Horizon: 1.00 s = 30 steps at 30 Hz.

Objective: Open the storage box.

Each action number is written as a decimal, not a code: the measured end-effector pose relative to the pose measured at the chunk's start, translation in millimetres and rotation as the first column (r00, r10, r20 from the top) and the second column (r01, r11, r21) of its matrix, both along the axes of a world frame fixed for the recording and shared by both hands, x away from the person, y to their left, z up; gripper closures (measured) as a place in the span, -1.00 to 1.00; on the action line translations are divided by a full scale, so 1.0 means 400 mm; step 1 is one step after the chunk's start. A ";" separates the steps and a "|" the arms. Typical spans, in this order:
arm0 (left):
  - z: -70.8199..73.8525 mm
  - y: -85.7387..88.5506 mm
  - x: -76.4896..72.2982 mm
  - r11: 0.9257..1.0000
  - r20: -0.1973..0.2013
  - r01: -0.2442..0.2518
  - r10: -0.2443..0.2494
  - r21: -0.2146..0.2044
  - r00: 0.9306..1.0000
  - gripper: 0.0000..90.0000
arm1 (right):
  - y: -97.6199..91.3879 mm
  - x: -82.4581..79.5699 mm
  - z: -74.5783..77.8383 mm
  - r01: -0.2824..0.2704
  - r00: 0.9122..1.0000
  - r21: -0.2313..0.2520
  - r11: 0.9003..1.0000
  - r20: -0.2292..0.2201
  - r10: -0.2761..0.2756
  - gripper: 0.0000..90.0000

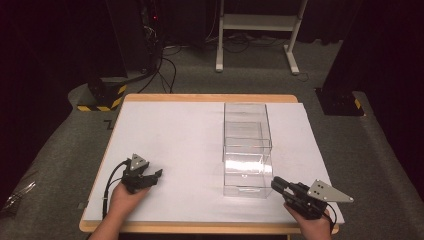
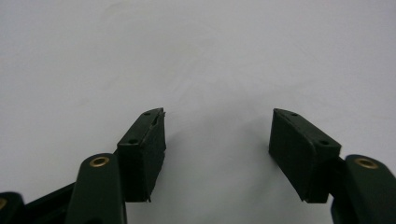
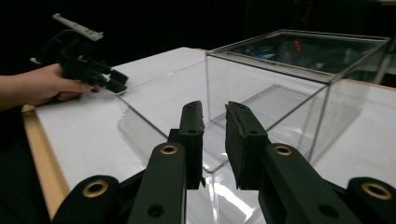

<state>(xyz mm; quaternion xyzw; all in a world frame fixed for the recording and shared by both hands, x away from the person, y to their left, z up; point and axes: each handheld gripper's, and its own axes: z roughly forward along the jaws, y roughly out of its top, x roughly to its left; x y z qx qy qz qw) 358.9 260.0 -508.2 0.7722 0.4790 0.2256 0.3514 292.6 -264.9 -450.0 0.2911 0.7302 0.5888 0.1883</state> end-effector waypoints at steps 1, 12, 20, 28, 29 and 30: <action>0.000 0.000 0.000 1.000 0.000 0.000 0.000 0.000 1.000 -0.19 | 0.000 0.000 0.000 0.000 1.000 0.000 1.000 0.000 0.000 0.70; 0.000 -0.001 -0.001 1.000 0.004 -0.001 0.001 0.003 1.000 -0.19 | -0.033 0.030 -0.009 0.168 0.986 -0.014 0.986 -0.005 -0.168 0.67; 0.000 -0.002 -0.002 1.000 0.010 -0.001 0.001 0.011 1.000 -0.19 | -0.053 0.056 -0.023 0.290 0.956 -0.056 0.956 -0.027 -0.291 0.51; -0.001 -0.002 -0.001 1.000 0.006 -0.001 0.001 0.004 1.000 -0.19 | -0.079 0.090 -0.059 0.372 0.915 -0.122 0.920 -0.120 -0.386 0.21; -0.001 -0.002 -0.001 1.000 0.006 -0.001 0.001 0.004 1.000 -0.19 | -0.080 0.093 -0.063 0.377 0.910 -0.134 0.916 -0.129 -0.394 0.17; -0.001 -0.002 -0.001 1.000 0.006 -0.001 0.001 0.004 1.000 -0.19 | -0.082 0.097 -0.069 0.384 0.904 -0.154 0.910 -0.139 -0.404 0.14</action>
